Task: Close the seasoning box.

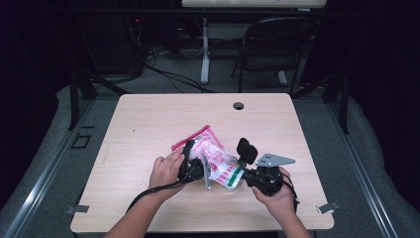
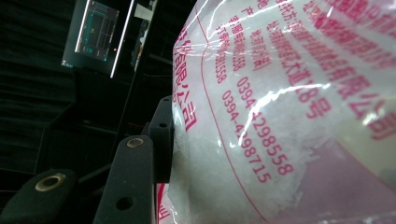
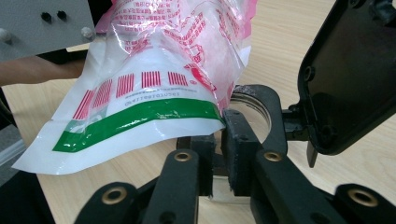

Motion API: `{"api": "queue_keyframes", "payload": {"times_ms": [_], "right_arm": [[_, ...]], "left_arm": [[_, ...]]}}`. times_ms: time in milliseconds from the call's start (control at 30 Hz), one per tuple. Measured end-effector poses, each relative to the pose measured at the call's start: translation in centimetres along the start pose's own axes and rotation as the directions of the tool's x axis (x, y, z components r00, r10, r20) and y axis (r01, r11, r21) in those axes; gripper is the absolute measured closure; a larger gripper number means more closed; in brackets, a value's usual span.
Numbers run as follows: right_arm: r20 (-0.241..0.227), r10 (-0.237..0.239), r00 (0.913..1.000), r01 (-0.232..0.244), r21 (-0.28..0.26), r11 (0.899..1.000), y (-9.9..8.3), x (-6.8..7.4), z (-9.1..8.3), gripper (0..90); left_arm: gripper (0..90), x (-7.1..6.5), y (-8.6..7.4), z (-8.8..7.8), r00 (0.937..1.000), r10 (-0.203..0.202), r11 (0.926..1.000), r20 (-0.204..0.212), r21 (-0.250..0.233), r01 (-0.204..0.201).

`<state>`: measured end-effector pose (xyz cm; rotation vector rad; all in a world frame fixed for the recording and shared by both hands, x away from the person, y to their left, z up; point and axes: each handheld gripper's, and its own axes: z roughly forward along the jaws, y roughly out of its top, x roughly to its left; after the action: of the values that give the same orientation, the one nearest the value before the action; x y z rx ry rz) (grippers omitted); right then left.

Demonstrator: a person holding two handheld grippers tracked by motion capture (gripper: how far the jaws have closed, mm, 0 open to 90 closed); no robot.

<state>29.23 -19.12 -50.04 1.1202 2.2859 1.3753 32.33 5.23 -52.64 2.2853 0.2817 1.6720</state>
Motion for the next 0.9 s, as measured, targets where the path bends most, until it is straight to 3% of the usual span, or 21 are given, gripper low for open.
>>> {"api": "queue_keyframes", "payload": {"times_ms": [333,900], "right_arm": [[0.021,-0.043,0.9988,0.043,-0.009,0.999,0.12,0.41,-0.05,74.2],[0.021,-0.06,0.998,0.06,-0.014,0.998,0.2,0.72,-0.17,78.5]], "left_arm": [[59.7,0.01,0.24,0.04,0.9998,0.02,0.9998,-0.003,0.006,-0.02],[59.9,-0.11,0.41,0.08,0.999,0.044,0.9989,-0.01,0.012,-0.044]]}}
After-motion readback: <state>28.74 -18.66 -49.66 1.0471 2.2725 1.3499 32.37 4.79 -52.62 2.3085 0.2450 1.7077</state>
